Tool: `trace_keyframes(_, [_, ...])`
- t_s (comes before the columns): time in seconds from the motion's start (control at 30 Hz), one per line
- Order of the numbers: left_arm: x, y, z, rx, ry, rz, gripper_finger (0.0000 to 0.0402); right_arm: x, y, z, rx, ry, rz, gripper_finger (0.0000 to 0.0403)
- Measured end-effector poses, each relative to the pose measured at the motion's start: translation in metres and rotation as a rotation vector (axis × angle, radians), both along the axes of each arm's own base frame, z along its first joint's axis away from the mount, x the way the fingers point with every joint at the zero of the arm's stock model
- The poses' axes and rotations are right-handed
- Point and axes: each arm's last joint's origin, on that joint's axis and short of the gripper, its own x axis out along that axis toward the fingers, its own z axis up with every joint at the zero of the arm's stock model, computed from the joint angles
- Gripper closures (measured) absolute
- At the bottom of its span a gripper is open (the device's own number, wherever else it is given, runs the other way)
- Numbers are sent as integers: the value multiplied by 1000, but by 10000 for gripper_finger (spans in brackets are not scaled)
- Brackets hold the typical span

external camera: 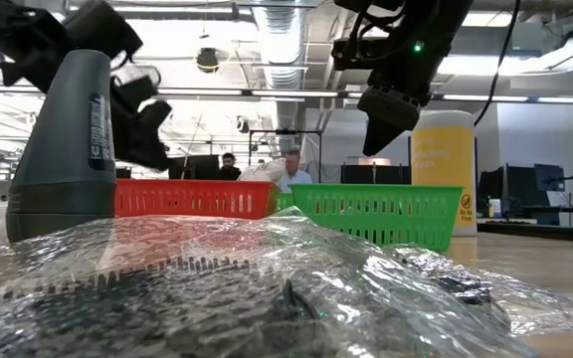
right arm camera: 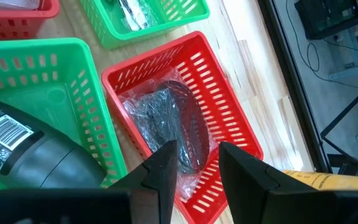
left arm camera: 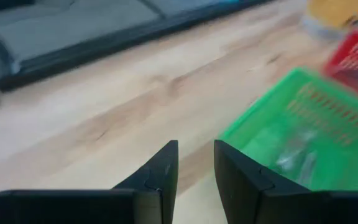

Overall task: Pick & Place Travel size toiletries
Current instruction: Put the white cotton pack into the left red basket

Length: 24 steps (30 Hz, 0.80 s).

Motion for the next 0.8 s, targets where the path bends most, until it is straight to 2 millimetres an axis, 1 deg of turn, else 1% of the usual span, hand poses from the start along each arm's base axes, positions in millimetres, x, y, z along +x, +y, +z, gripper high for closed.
trace_keyframes(0.13, [-5,12,-8,-32,70,60,307,0,0,0,1,-3,0,294])
trace_keyframes(0.4, [-11,32,-13,-58,111,172,307,1,0,0,1,-5,2,294])
trace_keyframes(0.63, [-20,46,-19,-177,139,177,306,1,0,0,-1,-1,7,294])
trace_keyframes(0.8, [-26,53,-21,-211,157,209,292,2,0,0,1,-11,7,294])
